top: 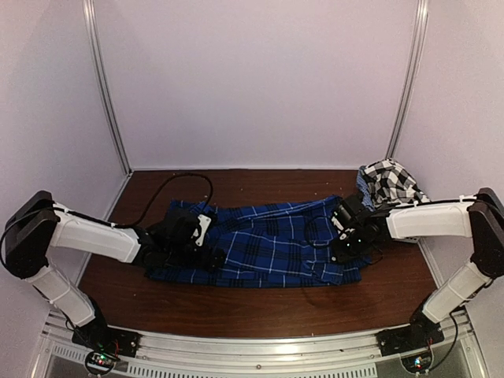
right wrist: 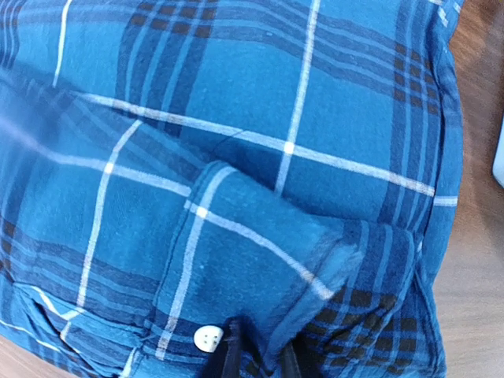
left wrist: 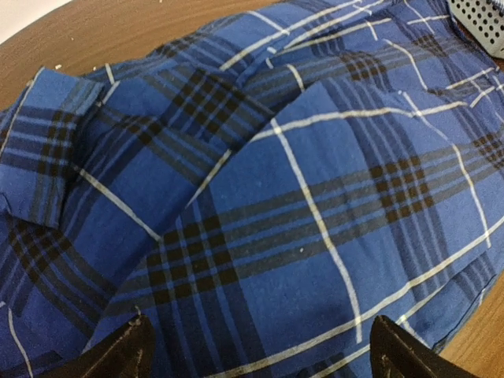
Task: Fold and stack the long sleeve shirts
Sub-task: Fold the sleeve of the 1/3-folded shirt, then move the 1/3-folded shirt to the center of the board.
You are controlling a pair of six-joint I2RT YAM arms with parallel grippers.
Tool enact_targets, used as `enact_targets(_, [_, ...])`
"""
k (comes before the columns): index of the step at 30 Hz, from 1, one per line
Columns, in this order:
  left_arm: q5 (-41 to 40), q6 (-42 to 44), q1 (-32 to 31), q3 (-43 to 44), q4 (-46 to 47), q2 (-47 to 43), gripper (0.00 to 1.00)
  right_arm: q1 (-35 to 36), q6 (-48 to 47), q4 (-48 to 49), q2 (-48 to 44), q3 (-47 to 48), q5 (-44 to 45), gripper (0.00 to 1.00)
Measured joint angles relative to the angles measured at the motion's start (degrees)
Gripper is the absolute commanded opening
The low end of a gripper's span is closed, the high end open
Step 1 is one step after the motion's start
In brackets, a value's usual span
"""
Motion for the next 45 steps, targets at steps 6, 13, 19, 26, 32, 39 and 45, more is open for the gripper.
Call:
enact_targets(6, [-0.20, 0.00, -0.02, -4.11, 2.10, 0.72, 0.97, 0.20, 0.28, -0.87, 0.22, 1.29, 0.63, 0.56])
enact_targets(13, [-1.38, -0.31, -0.07, -6.84, 4.48, 1.51, 0.98, 1.36, 1.11, 0.42, -5.86, 1.29, 0.68, 0.61])
enact_targets(19, [-2.23, -0.87, -0.74, -8.07, 6.29, 1.84, 0.98, 2.08, 1.57, 6.38, -2.78, 0.92, -0.81, 0.56])
enact_targets(26, [-3.15, -1.53, -2.03, -8.59, 6.91, 1.84, 0.98, 2.08, 2.25, 12.28, 2.08, -4.04, -1.55, 0.54])
enact_targets(32, [-5.29, -3.80, -4.94, -9.97, 8.63, 1.81, 0.98, 3.15, 5.22, 19.30, 0.48, -9.66, -0.96, 0.52])
enact_targets(39, [-9.14, -8.46, -11.21, -10.80, 7.10, 0.76, 0.98, 9.49, 13.40, 21.29, -3.41, -14.53, 3.74, 0.52])
enact_targets(45, [-11.91, -13.88, -16.22, -12.37, 4.09, -1.92, 0.98, 14.84, 20.50, 17.94, -7.98, -17.25, 5.33, 0.53])
